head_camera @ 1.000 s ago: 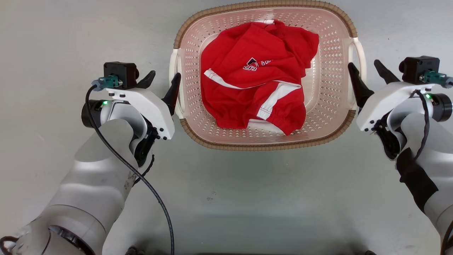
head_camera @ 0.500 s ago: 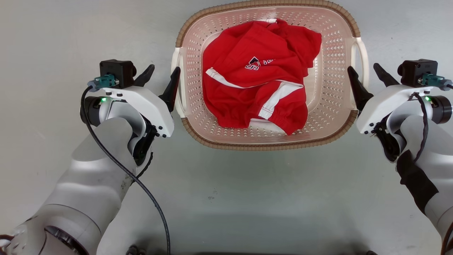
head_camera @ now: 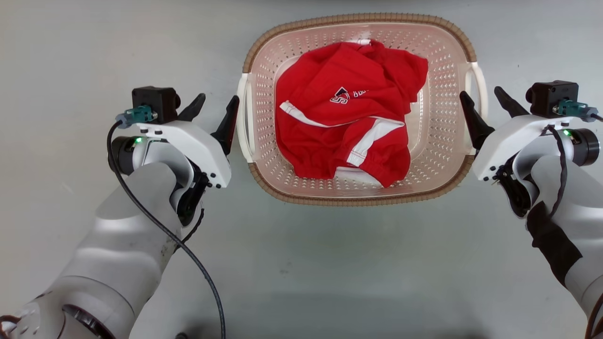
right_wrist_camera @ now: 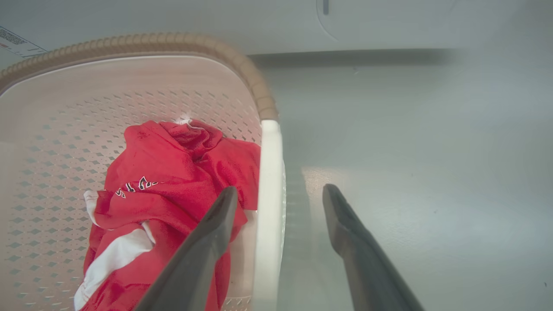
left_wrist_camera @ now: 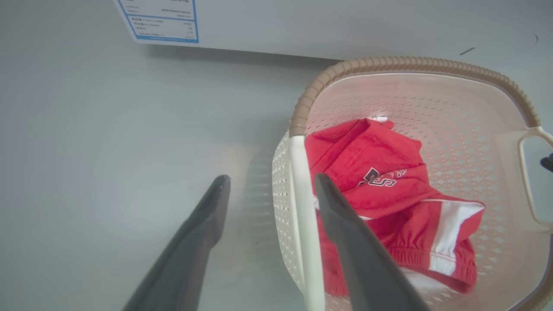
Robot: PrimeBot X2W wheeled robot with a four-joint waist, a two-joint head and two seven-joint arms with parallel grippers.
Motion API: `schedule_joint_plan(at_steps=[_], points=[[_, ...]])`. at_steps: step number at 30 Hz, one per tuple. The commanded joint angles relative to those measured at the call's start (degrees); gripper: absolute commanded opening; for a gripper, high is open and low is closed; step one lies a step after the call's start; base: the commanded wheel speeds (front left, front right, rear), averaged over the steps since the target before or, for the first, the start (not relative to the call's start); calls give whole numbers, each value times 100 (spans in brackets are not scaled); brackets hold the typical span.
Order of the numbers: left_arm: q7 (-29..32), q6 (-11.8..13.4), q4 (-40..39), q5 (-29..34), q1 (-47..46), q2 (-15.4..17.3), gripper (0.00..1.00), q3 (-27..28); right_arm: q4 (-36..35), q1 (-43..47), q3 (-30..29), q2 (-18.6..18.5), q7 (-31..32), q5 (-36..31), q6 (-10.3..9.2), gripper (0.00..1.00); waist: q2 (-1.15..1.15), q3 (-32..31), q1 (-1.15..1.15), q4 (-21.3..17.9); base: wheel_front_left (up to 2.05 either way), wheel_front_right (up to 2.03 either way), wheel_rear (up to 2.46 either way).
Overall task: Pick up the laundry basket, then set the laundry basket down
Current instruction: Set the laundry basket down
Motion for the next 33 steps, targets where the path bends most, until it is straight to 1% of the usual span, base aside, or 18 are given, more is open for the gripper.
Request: schedule_joint_plan(at_steps=[1,10,14,21,22,24,28,33], points=[[-74,34,24,-52,188,209,100,99,-16,357,75,8,-78,68,-21,100,0,-111,0,9,0,0,0],[-76,34,349,-168,610,250,100,337,-41,613,303,8,-78,258,-21,100,0,-867,0,4,0,0,0],[-76,34,389,-162,835,330,100,453,-92,762,377,8,-78,362,-21,100,0,-1281,0,-13,0,0,0],[-76,34,489,-24,1191,487,100,739,-277,1091,332,8,-78,399,-21,100,0,-2033,0,-51,0,0,0],[-76,34,489,-24,1191,487,100,739,-277,1091,332,8,-78,399,-21,100,0,-2033,0,-51,0,0,0],[-76,44,515,38,1293,528,100,863,-369,1189,273,8,-78,383,-21,100,0,-2250,0,-73,0,0,0],[-76,173,444,254,1498,639,100,1119,-571,1381,104,8,-78,273,-21,100,0,-2691,0,-106,0,0,0],[-76,394,73,613,1823,788,100,1541,-864,1626,-248,8,-78,1,-21,100,0,-3210,0,-116,0,0,0]])
